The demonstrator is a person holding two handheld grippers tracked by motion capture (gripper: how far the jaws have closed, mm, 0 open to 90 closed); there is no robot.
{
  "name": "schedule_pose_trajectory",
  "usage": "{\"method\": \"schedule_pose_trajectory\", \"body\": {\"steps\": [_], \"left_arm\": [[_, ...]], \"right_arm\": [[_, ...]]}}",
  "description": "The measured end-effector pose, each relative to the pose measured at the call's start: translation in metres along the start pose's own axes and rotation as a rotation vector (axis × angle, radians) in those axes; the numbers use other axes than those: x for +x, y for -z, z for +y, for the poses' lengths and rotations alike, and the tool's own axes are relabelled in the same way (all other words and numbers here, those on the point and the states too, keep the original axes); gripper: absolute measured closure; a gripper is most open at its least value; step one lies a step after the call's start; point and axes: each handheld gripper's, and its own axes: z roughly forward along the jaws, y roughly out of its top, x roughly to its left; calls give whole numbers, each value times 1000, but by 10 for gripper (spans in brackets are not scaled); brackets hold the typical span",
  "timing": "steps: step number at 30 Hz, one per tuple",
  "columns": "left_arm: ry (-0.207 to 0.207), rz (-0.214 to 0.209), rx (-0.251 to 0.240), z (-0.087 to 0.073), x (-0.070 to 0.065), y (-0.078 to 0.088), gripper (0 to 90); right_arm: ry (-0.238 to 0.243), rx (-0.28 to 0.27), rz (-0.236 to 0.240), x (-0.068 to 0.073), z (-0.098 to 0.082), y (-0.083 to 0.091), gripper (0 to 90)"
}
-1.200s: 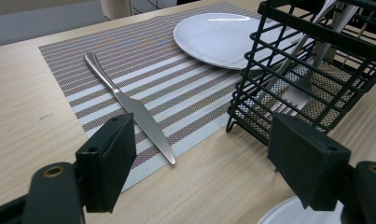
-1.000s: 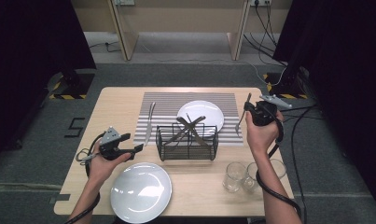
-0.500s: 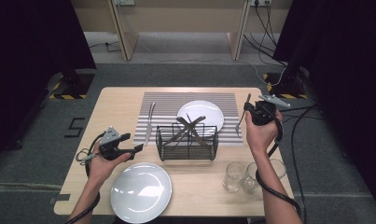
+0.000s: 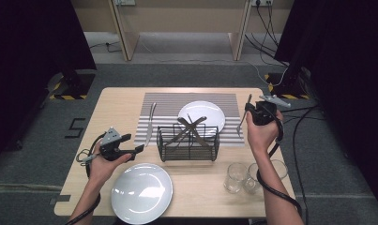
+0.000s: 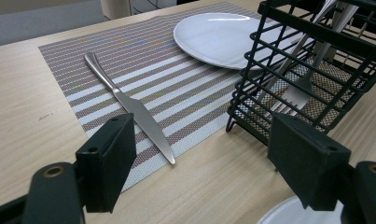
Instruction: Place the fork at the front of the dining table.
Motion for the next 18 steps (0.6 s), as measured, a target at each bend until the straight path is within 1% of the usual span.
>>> {"method": "schedule_pose_trajectory", "body": {"steps": [18], "left_arm": [[0, 0, 1, 0, 0, 0, 233]], "right_arm": [[0, 31, -13, 0, -3, -9, 872]]}}
